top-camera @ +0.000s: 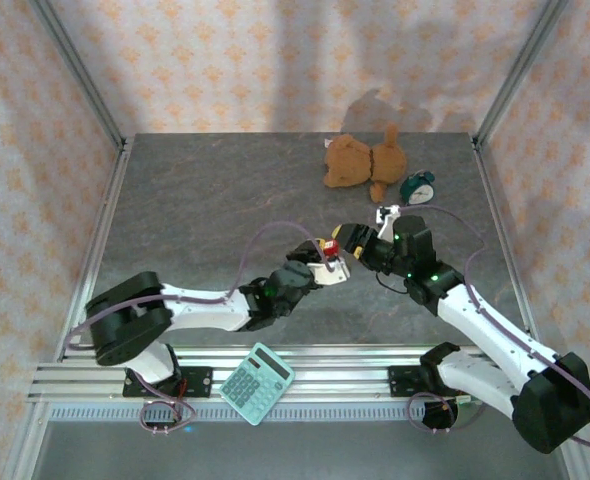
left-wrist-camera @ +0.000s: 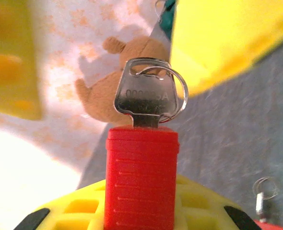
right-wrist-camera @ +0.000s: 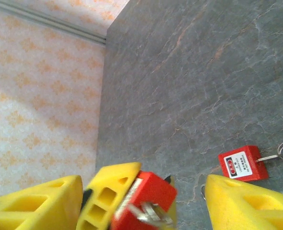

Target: Unlock with the key

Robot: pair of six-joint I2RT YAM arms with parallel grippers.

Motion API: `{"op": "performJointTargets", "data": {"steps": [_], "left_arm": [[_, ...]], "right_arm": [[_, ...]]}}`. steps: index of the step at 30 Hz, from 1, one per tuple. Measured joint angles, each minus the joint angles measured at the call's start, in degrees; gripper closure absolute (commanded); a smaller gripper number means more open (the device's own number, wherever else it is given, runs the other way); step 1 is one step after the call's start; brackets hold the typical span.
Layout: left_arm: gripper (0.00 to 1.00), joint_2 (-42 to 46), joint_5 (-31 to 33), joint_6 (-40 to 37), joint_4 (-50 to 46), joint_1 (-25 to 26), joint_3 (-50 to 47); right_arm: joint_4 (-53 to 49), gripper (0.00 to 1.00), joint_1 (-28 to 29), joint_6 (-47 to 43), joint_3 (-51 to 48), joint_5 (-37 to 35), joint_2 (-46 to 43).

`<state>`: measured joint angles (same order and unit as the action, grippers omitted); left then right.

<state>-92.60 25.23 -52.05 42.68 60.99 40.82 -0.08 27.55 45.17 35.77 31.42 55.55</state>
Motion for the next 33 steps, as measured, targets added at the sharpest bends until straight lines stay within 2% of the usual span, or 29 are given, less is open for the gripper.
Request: {"op": "performJointTargets", "data": {"steps": [6,15,17,24,25,26,27,30,33], "left_arm": [[0.92,-13.31,9.81,-18.88,24.48,2.32,-0.57],[0.92,-14.86,12.87,-26.45,32.89,3.15,1.09],[0.92,-14.86,13.00,-26.93,33.48,3.15,1.57],[0.89,-16.06,13.40,-28.06,34.29,3.15,2.29],[0.87,-16.37,13.70,-28.04,34.73,3.17,2.38],[0.75,-16.76,14.05,-28.00,35.21,3.21,2.56],[0.58,-17.18,14.40,-28.00,35.58,3.32,2.82],[0.29,-17.25,14.82,-27.56,35.63,3.67,2.97],[0.19,-14.53,15.56,-25.16,35.50,3.91,0.13]], "right_arm": [[0.28,0.34,-0.76,2.03,-0.46,-0.98,1.64],[2.29,0.38,-0.70,2.89,-1.60,0.09,2.16],[2.93,0.44,-0.70,3.08,-1.84,0.42,2.49],[6.01,0.76,-0.72,3.72,-2.25,2.10,3.72],[6.19,0.79,-0.72,4.20,-2.27,2.16,3.76],[6.45,0.80,-0.76,4.57,-2.29,2.19,3.76],[6.56,0.82,-0.83,4.92,-2.32,2.16,3.76],[6.34,0.83,-1.18,4.04,-2.36,2.19,3.54],[5.46,0.84,-3.04,2.82,-2.36,1.73,2.40]]}}
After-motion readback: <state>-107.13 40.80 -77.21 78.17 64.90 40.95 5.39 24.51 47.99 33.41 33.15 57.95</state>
